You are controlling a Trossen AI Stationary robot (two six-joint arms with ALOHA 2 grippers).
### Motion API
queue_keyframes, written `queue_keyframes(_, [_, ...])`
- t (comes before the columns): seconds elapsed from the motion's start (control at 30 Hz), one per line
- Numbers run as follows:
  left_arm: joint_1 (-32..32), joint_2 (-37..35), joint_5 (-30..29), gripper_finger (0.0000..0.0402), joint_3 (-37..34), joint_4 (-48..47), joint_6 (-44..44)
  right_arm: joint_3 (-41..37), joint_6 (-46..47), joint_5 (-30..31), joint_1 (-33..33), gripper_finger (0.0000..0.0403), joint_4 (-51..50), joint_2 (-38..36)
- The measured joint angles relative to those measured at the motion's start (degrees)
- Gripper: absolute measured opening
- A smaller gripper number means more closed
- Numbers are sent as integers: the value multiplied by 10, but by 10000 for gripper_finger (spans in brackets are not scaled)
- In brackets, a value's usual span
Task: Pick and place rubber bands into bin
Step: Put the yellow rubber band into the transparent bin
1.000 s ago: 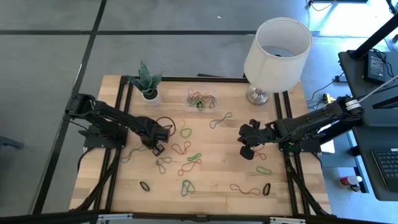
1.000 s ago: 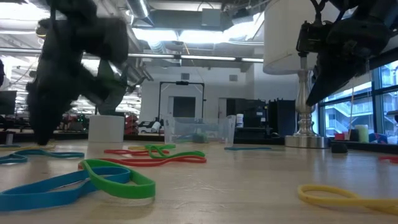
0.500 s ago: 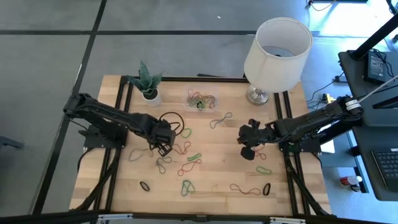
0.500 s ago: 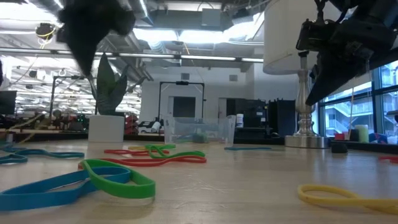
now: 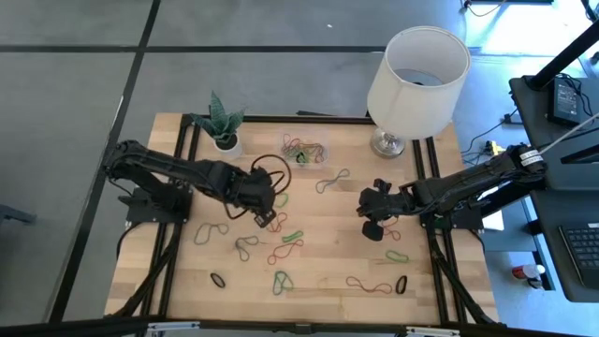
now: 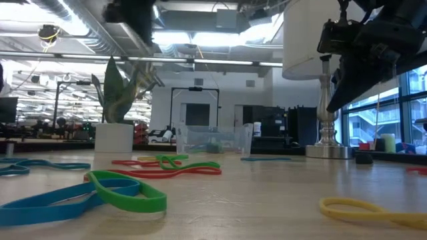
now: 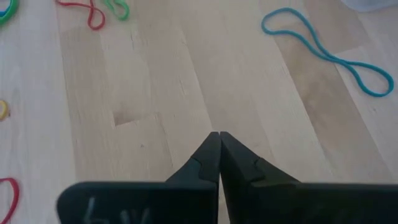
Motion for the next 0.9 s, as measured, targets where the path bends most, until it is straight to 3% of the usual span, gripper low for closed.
queue_keyframes(0.43, [166,141,-8,2,179,15,326,0,47,1,0,10,17,0])
queue_keyframes(0.6, [239,178,-4,2,200,37,432,0,86,20,0,10,17,0])
queue_keyframes(0.9, [335,213,-4,2,203,74,547,0,150,97,-13,10,22,0])
